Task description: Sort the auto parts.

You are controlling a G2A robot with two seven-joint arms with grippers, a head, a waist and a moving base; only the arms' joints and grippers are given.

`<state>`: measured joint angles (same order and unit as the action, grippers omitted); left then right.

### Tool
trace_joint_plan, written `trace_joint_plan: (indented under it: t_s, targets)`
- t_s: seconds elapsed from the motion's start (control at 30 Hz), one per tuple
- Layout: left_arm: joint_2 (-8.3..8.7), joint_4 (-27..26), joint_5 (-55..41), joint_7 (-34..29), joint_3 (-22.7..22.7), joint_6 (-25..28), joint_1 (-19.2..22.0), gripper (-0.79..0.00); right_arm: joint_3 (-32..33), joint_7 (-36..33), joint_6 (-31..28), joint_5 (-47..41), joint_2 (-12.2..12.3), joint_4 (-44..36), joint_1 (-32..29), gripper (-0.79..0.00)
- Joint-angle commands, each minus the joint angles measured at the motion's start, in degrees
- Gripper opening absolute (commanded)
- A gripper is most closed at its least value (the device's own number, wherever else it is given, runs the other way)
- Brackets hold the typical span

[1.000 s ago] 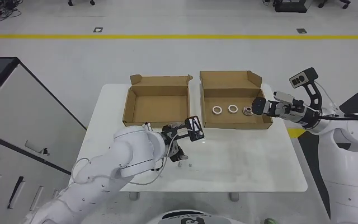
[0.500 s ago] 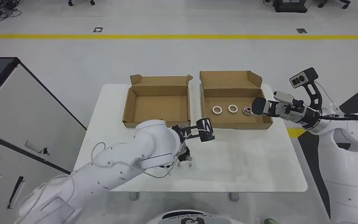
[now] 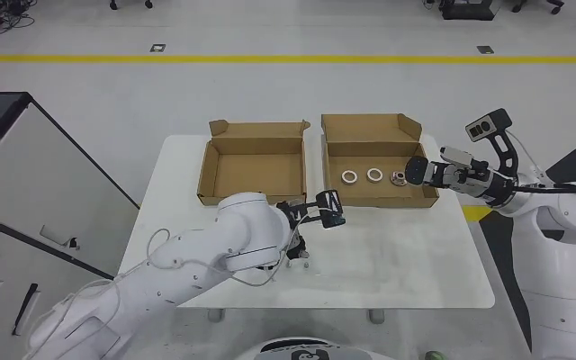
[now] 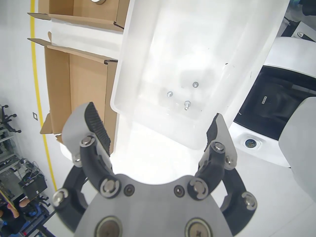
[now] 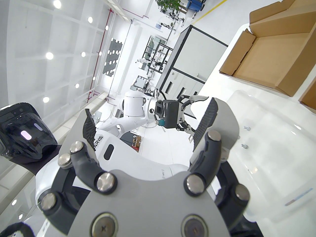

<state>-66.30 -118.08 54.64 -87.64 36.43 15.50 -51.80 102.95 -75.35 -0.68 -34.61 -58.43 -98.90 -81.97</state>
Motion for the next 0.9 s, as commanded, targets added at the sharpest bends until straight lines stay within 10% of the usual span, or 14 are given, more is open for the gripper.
trace_joint_plan:
  t_s: [0.0, 0.87]
  targets:
    - [-0.24, 2.4, -3.2, 0.1, -0.3, 1.1, 0.5, 0.000, 0.0, 0.0, 0.0, 0.0, 0.0, 0.0, 0.0, 0.000]
    - [-5.67, 21.8, -18.3, -0.4, -22.2, -6.0, 20.5, -0.037, 0.0, 0.0, 0.0, 0.0, 0.0, 0.0, 0.0, 0.000]
